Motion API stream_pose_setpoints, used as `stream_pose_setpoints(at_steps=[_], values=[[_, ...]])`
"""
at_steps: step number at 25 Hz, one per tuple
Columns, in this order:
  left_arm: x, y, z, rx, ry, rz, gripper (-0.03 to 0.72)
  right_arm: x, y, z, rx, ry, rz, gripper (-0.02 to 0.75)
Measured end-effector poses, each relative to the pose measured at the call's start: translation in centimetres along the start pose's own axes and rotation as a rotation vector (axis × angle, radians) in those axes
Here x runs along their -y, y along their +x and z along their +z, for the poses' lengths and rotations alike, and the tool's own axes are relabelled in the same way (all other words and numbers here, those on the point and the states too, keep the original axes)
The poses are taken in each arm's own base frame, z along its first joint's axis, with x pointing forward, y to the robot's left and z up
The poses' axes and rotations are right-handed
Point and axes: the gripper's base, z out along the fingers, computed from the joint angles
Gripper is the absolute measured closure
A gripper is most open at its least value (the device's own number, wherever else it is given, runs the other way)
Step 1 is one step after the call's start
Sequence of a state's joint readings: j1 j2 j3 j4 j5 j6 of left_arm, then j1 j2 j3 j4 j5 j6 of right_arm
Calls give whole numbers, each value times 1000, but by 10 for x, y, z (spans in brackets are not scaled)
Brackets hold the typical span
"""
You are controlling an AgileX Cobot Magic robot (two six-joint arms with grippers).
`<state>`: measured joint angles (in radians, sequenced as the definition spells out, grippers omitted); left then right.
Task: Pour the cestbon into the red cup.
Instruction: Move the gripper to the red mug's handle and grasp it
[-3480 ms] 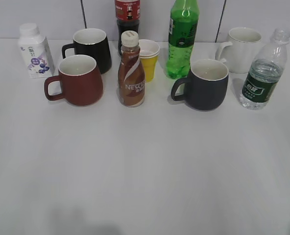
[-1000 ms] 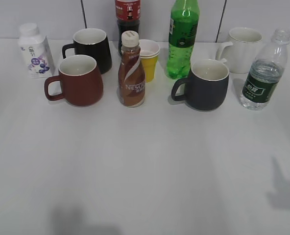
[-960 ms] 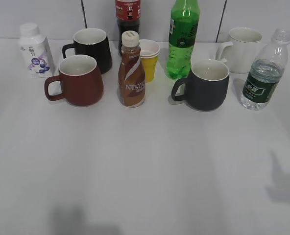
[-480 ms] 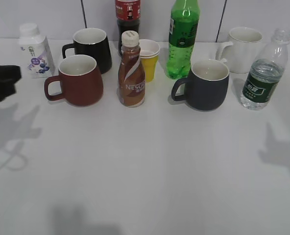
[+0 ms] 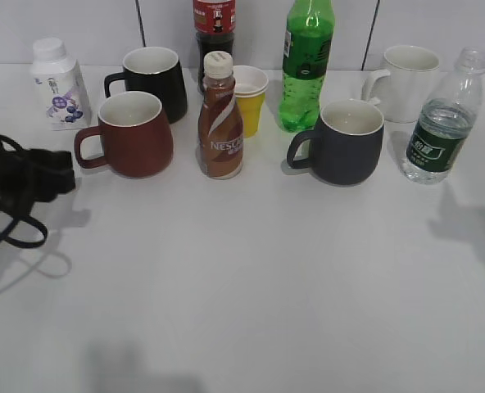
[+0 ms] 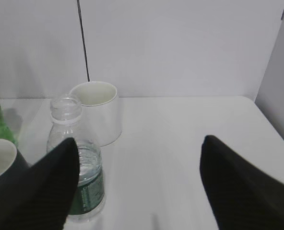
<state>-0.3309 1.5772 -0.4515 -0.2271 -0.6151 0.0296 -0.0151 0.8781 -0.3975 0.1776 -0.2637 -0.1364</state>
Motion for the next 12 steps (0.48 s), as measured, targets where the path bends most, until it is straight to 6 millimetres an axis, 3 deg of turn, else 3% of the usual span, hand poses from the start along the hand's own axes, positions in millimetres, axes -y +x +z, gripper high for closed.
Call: stream_pose_setpoints(at_steps=[3, 8, 12], values=[[5, 10, 5, -38, 11, -4, 274, -1, 2, 5, -3, -6, -37, 151], [17, 8, 4, 6, 53, 14, 274, -1, 8, 13, -40, -11, -56, 151], [16, 10, 12, 77, 32, 4, 274, -1, 16, 20, -82, -11, -59, 151]])
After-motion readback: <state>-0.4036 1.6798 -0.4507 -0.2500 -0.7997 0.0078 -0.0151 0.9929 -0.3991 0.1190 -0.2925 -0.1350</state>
